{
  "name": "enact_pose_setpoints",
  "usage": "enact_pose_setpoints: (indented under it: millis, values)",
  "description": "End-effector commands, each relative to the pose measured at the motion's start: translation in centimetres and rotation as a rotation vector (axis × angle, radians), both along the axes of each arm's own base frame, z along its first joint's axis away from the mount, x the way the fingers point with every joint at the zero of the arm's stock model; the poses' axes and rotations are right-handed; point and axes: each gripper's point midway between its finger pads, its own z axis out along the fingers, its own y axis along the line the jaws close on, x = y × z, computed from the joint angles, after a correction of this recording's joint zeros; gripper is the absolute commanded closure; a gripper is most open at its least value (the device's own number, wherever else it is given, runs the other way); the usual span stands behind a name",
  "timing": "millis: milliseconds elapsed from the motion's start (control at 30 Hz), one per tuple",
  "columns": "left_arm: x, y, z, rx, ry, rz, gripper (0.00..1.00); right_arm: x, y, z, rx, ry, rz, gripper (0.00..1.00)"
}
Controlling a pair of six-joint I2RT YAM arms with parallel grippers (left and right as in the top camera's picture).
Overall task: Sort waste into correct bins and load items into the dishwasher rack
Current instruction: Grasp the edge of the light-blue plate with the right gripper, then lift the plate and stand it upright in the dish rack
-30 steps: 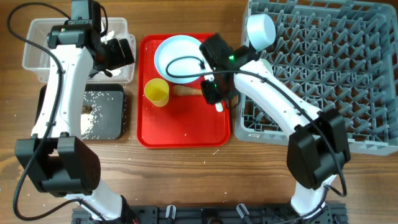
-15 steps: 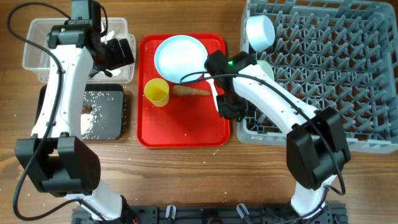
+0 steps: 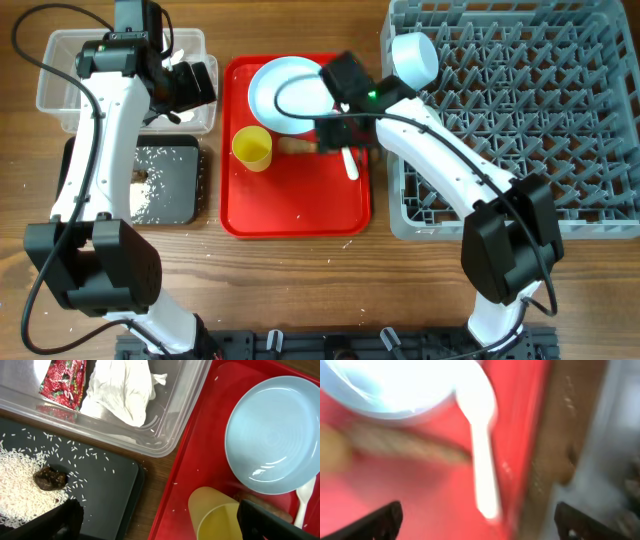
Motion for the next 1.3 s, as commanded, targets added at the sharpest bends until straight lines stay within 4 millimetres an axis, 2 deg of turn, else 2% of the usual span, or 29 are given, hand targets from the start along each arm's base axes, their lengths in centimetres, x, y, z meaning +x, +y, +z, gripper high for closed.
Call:
enact_pose_setpoints:
  millis: [0,100,133,200,267,367,467,567,733,833,1000,1200,1267]
  values:
    - [0.2,0.2,1.4,0.004,-0.040,0.002,0.00,2.9,3.6,3.6,0.185,-0.137,0.040,0.00]
    - [0.2,0.2,1.4,0.004,-0.040,0.002,0.00,4.7,4.7,5.0,0.241,-0.224,0.042,0.01]
    - [0.2,0.2,1.4,0.004,-0.039,0.002,0.00,5.0,4.9,5.3,0.258,-0.239,0.028,0.09]
    - [0.2,0.2,1.4,0.004,-0.040,0.002,0.00,5.6,5.0,5.6,0.283,-0.258,-0.021,0.19]
    - [0.2,0.2,1.4,0.004,-0.040,0.002,0.00,6.0,4.0,5.2,0.278,-0.253,-0.142,0.31]
    - [0.2,0.2,1.4,0.004,-0.040,0.002,0.00,6.4,2.7,3.1,0.257,-0.236,-0.289,0.44]
    - [0.2,0.2,1.4,0.004,-0.039,0.002,0.00,6.4,3.1,-0.1,0.245,-0.180,-0.307,0.48]
    - [0.2,0.2,1.4,0.004,-0.040,0.002,0.00,6.0,4.5,-3.5,0.273,-0.098,-0.273,0.51]
    - [0.2,0.2,1.4,0.004,-0.040,0.002,0.00,5.4,4.6,-7.9,0.257,-0.011,-0.316,0.53]
    - [0.2,0.2,1.4,0.004,-0.039,0.002,0.00,5.0,5.1,-9.4,0.269,0.029,-0.310,0.55]
    - [0.2,0.2,1.4,0.004,-0.040,0.002,0.00,4.7,5.1,-11.2,0.259,0.061,-0.327,0.71]
    - [0.2,0.2,1.4,0.004,-0.040,0.002,0.00,4.7,5.1,-11.5,0.255,0.061,-0.322,0.96]
    - [0.2,0.2,1.4,0.004,-0.040,0.002,0.00,4.8,5.1,-11.5,0.257,0.058,-0.320,0.96]
